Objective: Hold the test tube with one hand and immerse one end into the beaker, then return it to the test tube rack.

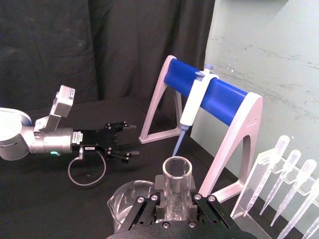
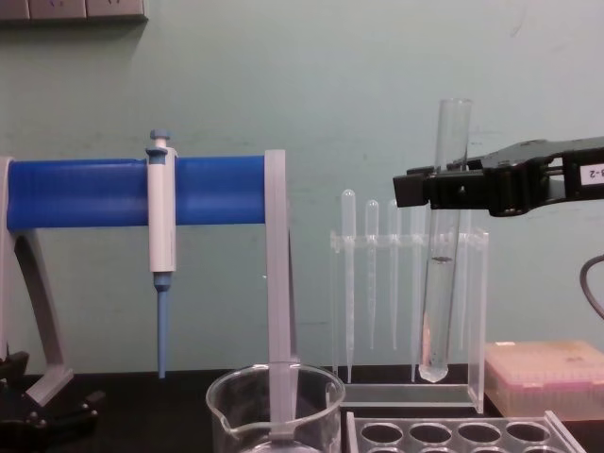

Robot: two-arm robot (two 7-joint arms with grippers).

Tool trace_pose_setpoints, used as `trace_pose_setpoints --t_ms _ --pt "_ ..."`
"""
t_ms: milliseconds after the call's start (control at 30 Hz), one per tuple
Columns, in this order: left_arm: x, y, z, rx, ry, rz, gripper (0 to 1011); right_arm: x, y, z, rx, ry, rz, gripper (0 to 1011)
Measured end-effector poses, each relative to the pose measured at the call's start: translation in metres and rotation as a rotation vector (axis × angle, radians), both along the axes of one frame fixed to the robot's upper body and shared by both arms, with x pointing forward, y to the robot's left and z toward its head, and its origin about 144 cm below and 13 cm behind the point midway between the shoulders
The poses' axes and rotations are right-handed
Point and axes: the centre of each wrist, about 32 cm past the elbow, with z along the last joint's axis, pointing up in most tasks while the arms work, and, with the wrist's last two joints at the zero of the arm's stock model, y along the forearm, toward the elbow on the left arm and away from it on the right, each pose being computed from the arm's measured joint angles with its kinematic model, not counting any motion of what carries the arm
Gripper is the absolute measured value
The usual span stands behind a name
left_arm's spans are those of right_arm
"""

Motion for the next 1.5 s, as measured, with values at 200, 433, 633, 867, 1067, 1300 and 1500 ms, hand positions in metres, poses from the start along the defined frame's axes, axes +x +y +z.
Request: trace_pose_setpoints --t_ms 200,433,633,867,1067,1300,1500 --pt "0.0000 0.0000 0.0000 0.000 0.000 0.000 1000 0.0000 0.0000 0.0000 0.000 0.000 0.000 223" --pt "0.0000 0.0000 0.0000 0.000 0.000 0.000 1000 0.0000 0.0000 0.0000 0.000 0.000 0.000 223" --pt "0.0000 0.0000 0.0000 0.000 0.000 0.000 1000 0.0000 0.0000 0.0000 0.000 0.000 0.000 224" --pt "0.0000 0.0000 0.0000 0.000 0.000 0.000 1000 0.0000 0.0000 0.0000 0.000 0.000 0.000 224" --pt "0.0000 0.0000 0.0000 0.000 0.000 0.000 1000 0.0000 0.0000 0.0000 0.000 0.000 0.000 224" --pt "0.0000 0.0000 0.0000 0.000 0.000 0.000 1000 0.0000 0.0000 0.0000 0.000 0.000 0.000 224" --pt "0.0000 0.0000 0.0000 0.000 0.000 0.000 1000 0.0000 0.0000 0.0000 0.000 0.000 0.000 224"
